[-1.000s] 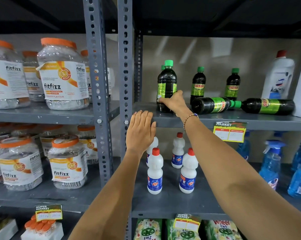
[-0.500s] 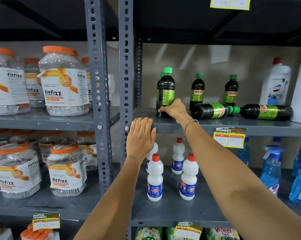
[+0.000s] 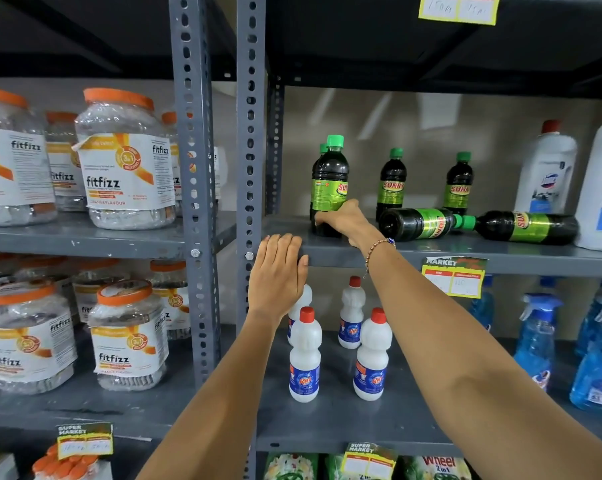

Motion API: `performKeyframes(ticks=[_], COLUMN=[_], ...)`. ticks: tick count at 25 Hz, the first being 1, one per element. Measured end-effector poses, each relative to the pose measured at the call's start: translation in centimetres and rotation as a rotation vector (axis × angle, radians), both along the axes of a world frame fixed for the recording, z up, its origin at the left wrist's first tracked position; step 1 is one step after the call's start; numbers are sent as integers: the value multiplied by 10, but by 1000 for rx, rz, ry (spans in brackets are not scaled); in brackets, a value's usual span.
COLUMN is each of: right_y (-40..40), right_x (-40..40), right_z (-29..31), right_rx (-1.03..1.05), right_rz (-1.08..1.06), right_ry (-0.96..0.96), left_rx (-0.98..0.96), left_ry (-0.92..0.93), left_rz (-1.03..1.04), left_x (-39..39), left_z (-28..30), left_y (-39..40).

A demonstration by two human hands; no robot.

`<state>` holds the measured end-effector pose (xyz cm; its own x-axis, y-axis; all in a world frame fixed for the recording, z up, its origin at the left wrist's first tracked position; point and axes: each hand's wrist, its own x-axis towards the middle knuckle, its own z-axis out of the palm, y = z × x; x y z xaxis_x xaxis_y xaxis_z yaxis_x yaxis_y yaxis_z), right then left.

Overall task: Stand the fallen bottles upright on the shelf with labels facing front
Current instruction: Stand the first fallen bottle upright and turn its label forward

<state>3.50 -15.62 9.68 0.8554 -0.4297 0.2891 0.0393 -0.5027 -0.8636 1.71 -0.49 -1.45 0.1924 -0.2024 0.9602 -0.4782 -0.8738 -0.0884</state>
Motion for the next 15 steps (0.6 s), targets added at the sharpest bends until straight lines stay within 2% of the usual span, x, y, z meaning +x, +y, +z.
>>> performKeyframes(ticks=[4, 8, 15], right_y=[-1, -2, -1], right_x=[-1, 1, -3], right_z=[-1, 0, -2], right_rx=[-59, 5, -50], right_rz=[-32, 12, 21], right_ry=[-3, 14, -10], left_rx=[-1, 1, -4], left_ry=[14, 19, -3], left_rz=[-5, -3, -8], left_x=[-1, 0, 1], left_z=[0, 0, 0], left_y=[0, 0, -1])
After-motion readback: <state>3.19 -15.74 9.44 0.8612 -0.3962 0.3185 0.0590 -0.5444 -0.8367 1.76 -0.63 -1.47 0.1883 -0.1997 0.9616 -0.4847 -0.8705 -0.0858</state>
